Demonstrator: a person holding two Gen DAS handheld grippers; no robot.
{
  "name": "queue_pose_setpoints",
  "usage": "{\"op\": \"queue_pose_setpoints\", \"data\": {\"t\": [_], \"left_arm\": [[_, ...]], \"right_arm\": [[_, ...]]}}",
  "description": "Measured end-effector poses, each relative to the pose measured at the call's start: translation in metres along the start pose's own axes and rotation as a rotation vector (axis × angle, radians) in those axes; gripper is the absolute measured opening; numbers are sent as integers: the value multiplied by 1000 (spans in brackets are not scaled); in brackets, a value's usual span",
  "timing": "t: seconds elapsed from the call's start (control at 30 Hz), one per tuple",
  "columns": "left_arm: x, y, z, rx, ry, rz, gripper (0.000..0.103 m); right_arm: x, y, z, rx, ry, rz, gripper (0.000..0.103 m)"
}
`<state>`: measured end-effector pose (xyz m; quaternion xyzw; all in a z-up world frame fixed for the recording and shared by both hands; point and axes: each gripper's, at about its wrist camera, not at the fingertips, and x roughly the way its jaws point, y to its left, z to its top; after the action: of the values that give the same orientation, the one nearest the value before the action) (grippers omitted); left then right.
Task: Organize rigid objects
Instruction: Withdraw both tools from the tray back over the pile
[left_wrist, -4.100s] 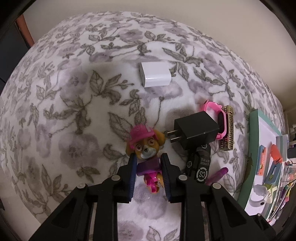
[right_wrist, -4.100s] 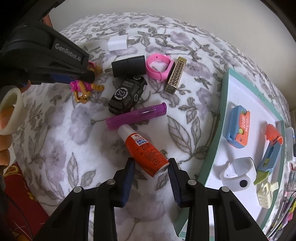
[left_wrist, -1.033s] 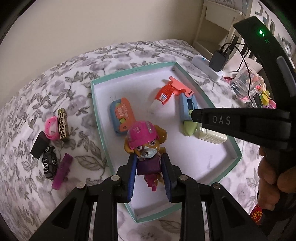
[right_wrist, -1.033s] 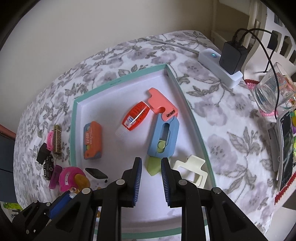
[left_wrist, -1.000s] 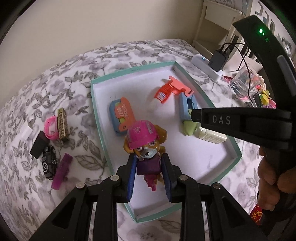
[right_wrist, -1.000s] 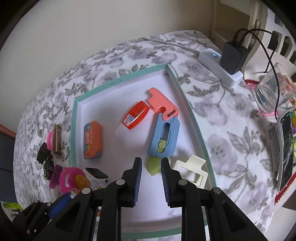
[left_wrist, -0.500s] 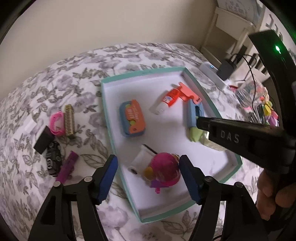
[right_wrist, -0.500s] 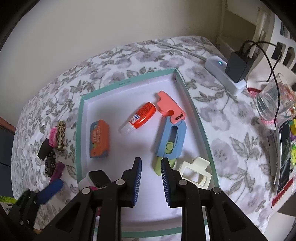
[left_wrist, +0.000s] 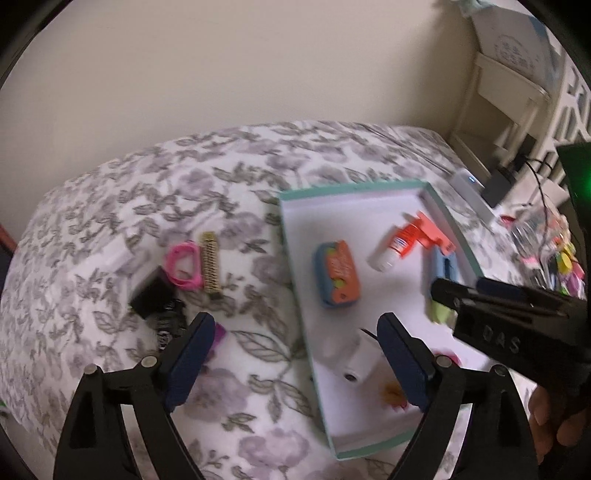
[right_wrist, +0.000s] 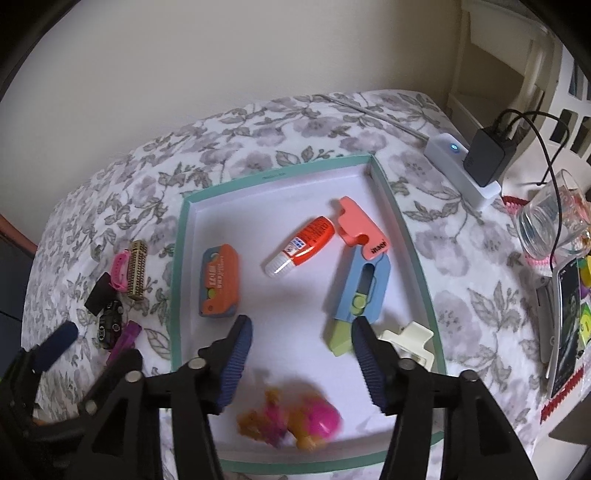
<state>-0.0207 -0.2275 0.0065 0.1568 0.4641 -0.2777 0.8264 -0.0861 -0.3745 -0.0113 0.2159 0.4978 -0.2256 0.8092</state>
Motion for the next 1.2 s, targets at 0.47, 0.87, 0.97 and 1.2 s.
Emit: {"op": "queue_pose_setpoints", "data": {"t": [0.47,0.87,0.97,1.2], "left_arm": [[-12,32,8,-76,-53,99,91],[-10,117,16,-274,4,189,91],[-3,154,9,-368,43,228,91],[11,232,-20,-592,149,276,91]], "right_arm": [[10,29,-7,-89,-5,2,80],[19,59,-15,-149,-27,54,103],[21,72,-16,-169,-34,51,103],[21,115,-17,-218,-53,117,103]]}}
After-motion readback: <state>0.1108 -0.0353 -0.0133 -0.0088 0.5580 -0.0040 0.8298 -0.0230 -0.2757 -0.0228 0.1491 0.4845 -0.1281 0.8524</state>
